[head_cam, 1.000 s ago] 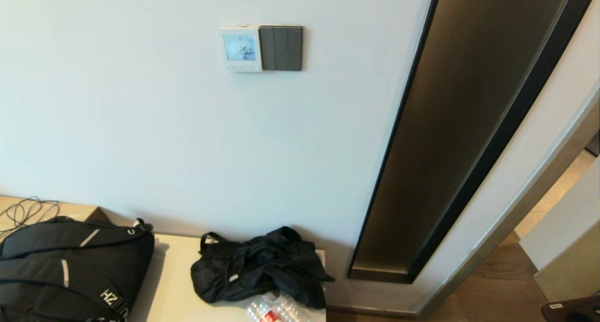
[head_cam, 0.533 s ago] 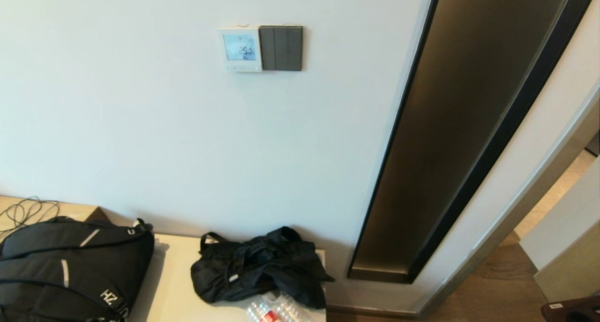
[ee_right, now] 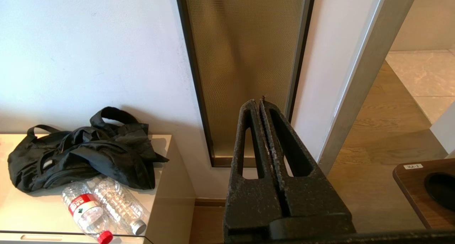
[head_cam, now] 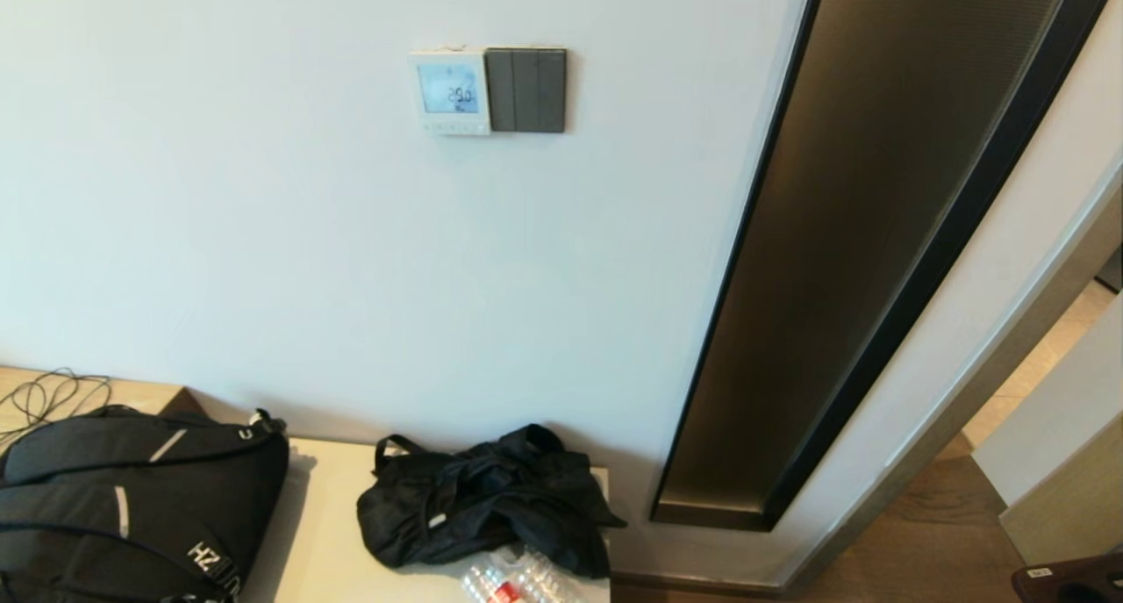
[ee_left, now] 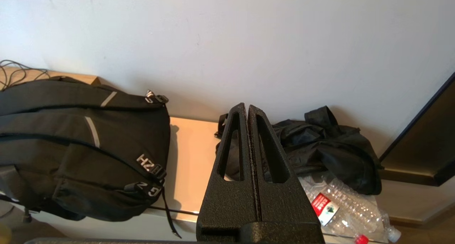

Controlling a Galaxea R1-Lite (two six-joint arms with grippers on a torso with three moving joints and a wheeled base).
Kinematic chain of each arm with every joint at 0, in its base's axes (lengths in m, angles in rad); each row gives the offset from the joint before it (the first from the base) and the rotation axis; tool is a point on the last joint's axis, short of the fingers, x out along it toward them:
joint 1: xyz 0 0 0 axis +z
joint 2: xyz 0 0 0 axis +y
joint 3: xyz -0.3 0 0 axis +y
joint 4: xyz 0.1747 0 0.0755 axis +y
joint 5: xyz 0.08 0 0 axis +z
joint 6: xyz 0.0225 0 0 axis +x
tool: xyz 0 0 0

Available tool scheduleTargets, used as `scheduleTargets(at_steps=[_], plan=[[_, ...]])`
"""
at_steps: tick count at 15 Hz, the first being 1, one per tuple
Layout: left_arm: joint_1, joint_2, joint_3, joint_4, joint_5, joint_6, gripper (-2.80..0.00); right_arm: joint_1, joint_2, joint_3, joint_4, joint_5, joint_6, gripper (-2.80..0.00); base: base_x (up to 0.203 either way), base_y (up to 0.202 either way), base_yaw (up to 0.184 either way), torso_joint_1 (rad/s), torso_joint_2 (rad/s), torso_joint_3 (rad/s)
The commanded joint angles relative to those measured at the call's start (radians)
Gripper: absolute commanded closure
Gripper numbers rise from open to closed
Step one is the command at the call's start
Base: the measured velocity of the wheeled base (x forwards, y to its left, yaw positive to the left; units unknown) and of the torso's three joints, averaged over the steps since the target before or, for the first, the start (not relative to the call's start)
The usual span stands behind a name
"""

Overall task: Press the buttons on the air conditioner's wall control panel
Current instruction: Turn off the central air conditioner

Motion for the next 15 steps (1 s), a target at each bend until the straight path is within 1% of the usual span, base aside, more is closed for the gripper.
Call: scheduleTargets(at_steps=[1, 15], plan=[[0.000, 0.002, 0.000, 0.000, 0.000, 0.000, 0.00, 0.000, 0.002, 0.000, 0.000, 0.001, -0.001, 0.00, 0.000, 0.000, 0.000, 0.000, 0.00, 0.000], [0.000, 0.000, 0.000, 0.000, 0.001, 0.000, 0.00, 0.000, 0.002, 0.000, 0.000, 0.001, -0.001, 0.00, 0.000, 0.000, 0.000, 0.000, 0.00, 0.000]])
